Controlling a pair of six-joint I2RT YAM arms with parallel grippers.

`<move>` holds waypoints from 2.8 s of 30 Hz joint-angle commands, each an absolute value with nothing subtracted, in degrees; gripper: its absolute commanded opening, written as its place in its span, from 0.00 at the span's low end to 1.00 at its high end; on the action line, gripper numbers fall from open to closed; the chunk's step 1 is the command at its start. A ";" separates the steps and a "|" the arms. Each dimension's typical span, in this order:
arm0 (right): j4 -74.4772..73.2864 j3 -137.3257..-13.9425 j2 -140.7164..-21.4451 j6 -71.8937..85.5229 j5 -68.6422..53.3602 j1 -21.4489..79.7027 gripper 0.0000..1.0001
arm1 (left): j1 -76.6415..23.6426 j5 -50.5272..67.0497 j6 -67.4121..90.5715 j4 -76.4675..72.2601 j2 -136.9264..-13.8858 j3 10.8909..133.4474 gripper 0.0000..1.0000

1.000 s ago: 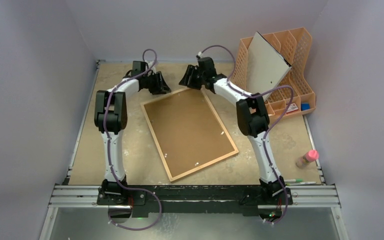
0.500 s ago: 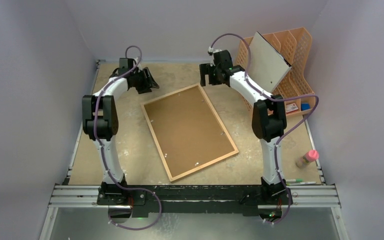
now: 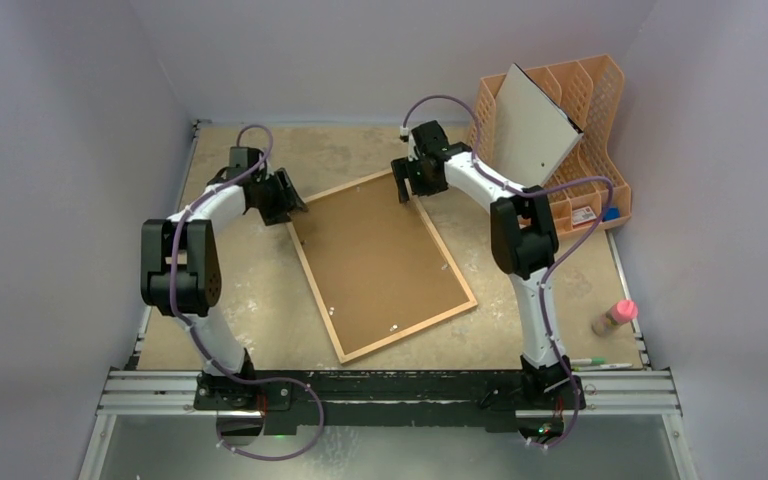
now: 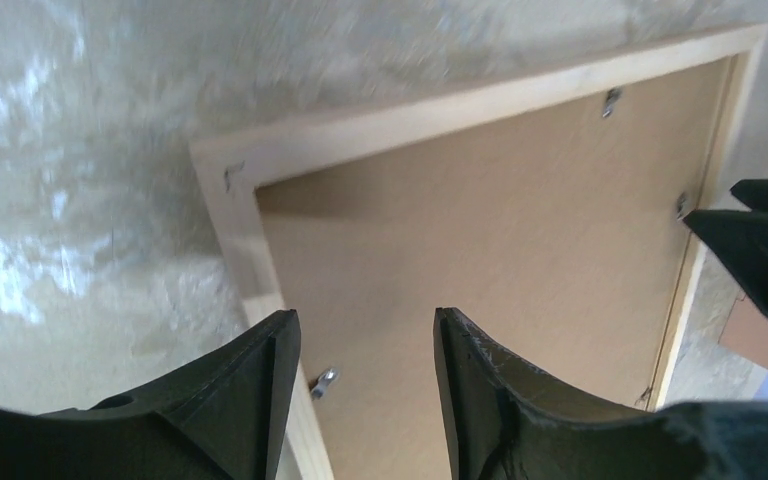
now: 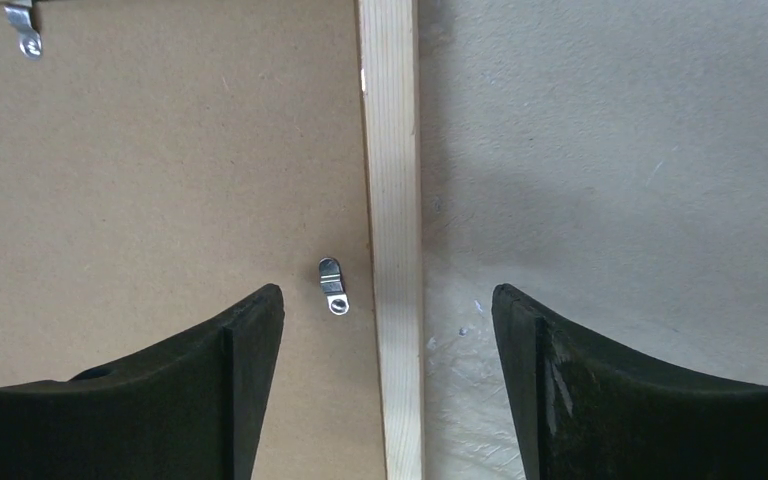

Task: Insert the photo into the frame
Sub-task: Install the photo frame at the center of the board.

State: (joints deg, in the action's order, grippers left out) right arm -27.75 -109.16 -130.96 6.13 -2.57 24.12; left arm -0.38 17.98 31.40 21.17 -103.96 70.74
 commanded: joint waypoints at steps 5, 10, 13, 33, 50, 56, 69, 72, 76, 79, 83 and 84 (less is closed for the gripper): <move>-29.46 -111.05 -132.12 5.92 -2.90 24.97 0.76 | -0.13 23.46 34.19 17.95 -99.76 62.41 0.54; -29.53 -112.37 -133.62 7.50 -2.20 24.98 0.69 | -0.32 24.99 34.37 16.63 -99.22 60.01 0.54; -29.42 -112.52 -134.02 8.20 -1.95 25.00 0.64 | -0.41 25.69 34.23 16.40 -99.46 59.75 0.54; -29.20 -109.28 -133.47 9.13 -8.88 24.99 0.16 | -1.14 27.42 34.82 14.73 -101.27 58.90 0.53; -30.36 -110.61 -131.05 19.57 -4.49 24.96 0.55 | -1.07 27.33 34.40 15.92 -99.45 60.57 0.53; -34.89 -109.37 -131.38 25.53 1.67 24.97 0.56 | -1.14 25.12 34.77 18.41 -96.14 60.66 0.54; -32.72 -102.76 -129.45 32.39 5.21 26.05 0.57 | -1.14 17.05 33.34 24.08 -92.13 56.15 0.54; -31.60 -102.68 -129.64 32.86 3.43 26.10 0.62 | -1.09 17.45 32.53 23.63 -92.31 55.37 0.56; -29.99 -103.81 -130.41 34.31 0.98 26.10 0.67 | -1.13 19.06 31.09 23.38 -94.73 55.34 0.56; -29.64 -104.96 -131.48 36.07 0.32 26.20 0.67 | -1.14 19.77 30.64 22.85 -95.61 54.74 0.53; -30.21 -105.57 -132.60 37.64 1.13 26.37 0.63 | -1.08 19.51 30.09 22.87 -96.28 54.45 0.47; -30.56 -105.78 -132.89 37.91 1.34 26.42 0.62 | -1.09 19.43 30.00 22.92 -96.70 54.41 0.45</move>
State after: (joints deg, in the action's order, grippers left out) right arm -28.58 -104.64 -129.82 34.72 2.00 25.74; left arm -0.89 18.90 31.81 23.66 -95.79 54.92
